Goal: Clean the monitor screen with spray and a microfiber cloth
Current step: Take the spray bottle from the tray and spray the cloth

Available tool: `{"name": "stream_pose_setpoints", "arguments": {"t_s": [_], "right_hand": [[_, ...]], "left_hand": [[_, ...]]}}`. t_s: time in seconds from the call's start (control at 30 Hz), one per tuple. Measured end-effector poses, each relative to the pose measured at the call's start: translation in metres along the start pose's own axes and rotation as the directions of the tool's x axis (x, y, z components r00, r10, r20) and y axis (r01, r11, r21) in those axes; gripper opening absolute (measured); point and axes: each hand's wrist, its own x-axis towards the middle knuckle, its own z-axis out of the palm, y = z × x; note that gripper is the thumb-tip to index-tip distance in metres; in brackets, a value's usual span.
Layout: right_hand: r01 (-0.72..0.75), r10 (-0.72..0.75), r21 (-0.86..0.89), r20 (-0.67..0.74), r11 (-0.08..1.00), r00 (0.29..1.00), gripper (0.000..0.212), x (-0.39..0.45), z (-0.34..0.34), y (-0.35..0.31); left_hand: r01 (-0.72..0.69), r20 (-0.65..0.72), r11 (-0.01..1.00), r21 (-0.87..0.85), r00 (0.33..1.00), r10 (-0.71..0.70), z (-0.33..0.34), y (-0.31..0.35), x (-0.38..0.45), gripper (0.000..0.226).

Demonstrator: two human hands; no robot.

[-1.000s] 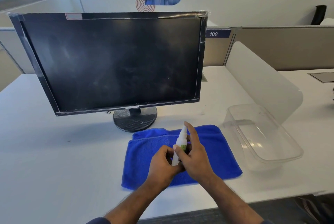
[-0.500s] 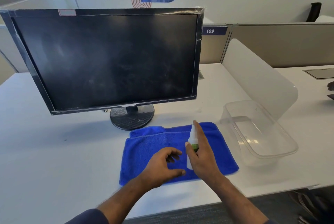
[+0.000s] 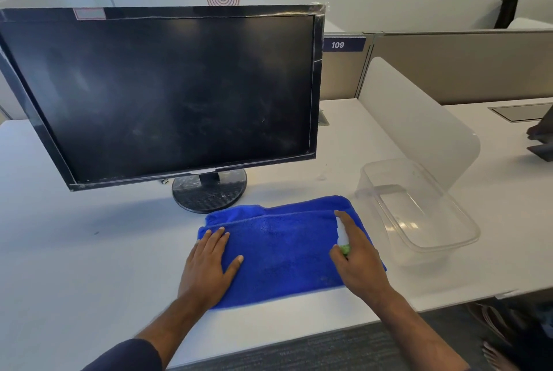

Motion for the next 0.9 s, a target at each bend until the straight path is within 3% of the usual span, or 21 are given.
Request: {"name": "stream_pose_setpoints", "arguments": {"t_s": [0.33, 0.43, 0.6, 0.9], "right_hand": [[-0.055, 0.054, -0.035, -0.004, 0.998, 0.999, 0.054, -0.011, 0.005, 0.014], [-0.041, 0.041, 0.085, 0.000, 0.996, 0.999, 0.057, -0.010, 0.001, 0.012], [-0.002, -0.053, 0.346, 0.149, 0.938, 0.987, 0.062, -0.011, 0.001, 0.001], [-0.099, -0.009, 0.419, 0.248, 0.902, 0.969, 0.052, -0.015, 0.023, -0.011]], "left_hand": [[-0.003, -0.008, 1.000, 0.008, 1.000, 0.003, 0.001, 0.000, 0.001, 0.076], [-0.002, -0.005, 1.000, 0.017, 1.000, 0.002, 0.001, 0.001, 0.001, 0.078], [-0.002, -0.002, 1.000, 0.025, 1.000, 0.002, 0.002, 0.000, 0.000, 0.080], [-0.005, -0.002, 0.999, 0.035, 1.000, 0.005, 0.003, 0.000, 0.001, 0.080]]}}
